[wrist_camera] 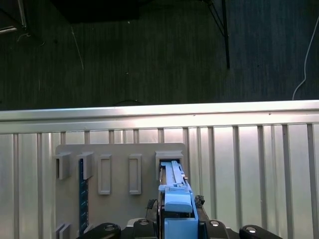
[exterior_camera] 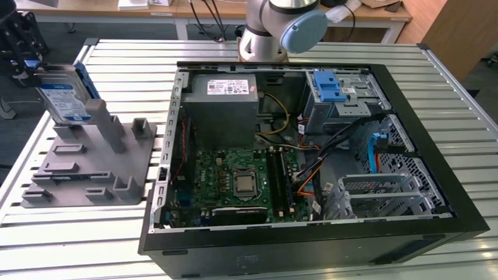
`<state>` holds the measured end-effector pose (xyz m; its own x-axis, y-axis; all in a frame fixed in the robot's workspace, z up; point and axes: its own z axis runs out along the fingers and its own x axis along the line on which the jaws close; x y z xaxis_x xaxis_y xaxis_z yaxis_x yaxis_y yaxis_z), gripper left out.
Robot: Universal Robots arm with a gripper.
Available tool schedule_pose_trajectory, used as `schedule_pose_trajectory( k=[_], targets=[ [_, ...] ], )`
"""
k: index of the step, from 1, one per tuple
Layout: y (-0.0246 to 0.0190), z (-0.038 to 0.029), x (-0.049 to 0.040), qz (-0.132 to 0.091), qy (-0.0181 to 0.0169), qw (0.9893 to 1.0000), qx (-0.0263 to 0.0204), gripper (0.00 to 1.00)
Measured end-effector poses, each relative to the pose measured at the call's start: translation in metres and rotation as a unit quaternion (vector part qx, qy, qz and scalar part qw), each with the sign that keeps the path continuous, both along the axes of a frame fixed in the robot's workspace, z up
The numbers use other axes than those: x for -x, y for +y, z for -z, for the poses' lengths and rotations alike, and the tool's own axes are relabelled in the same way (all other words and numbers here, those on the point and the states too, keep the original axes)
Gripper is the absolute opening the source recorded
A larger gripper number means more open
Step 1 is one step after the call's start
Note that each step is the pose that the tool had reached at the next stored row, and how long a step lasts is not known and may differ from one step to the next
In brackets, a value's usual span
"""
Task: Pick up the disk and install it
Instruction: 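Pick up the disk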
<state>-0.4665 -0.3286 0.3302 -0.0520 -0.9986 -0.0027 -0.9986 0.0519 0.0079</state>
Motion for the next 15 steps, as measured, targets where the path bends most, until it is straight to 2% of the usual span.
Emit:
schedule_pose_trajectory(
  k=[15],
  targets=[
    [0.0,-0.0044,0.0,0.0,0.0,1.0,0.0,0.37]
  ],
)
